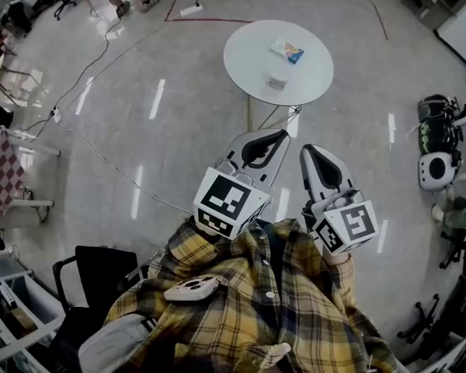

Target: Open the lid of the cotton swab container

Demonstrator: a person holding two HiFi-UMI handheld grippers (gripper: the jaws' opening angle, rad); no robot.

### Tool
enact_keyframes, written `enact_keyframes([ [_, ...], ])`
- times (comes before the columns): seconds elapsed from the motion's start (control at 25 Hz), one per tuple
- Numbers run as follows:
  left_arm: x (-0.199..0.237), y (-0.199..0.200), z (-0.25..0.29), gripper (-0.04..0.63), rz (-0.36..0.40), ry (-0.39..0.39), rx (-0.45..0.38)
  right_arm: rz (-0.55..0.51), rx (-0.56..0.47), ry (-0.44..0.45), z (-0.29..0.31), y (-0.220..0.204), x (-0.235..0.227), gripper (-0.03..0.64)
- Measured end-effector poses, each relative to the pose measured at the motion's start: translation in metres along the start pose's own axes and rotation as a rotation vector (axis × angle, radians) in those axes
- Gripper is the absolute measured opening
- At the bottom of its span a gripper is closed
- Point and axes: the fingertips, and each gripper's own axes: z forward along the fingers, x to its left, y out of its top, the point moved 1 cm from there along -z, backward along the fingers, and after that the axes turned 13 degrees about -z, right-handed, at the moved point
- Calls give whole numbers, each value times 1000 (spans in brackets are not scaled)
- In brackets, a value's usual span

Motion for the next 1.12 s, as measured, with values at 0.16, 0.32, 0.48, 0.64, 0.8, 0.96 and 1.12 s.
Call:
enact_keyframes([
  [0.16,0,1,3,28,-4,2,7,29,-1,2,-1,-5,-4,15],
  [0.32,11,2,6,28,4,16,12,47,-5,7,7,-10,-8,15],
  [0.48,24,3,14,28,8,11,10,52,-2,8,23,-14,-15,15],
  [0.64,51,13,40,28,8,-7,8,48,16,-2,55,-18,-31,15],
  [0.8,89,30,73,28,2,-11,15,53,48,-5,95,-21,-54,15],
  [0.96,132,50,110,28,-7,-31,36,63,75,-31,142,-20,-85,15],
  [1.12,174,66,144,28,-12,-51,67,82,98,-55,189,-20,-111,15],
])
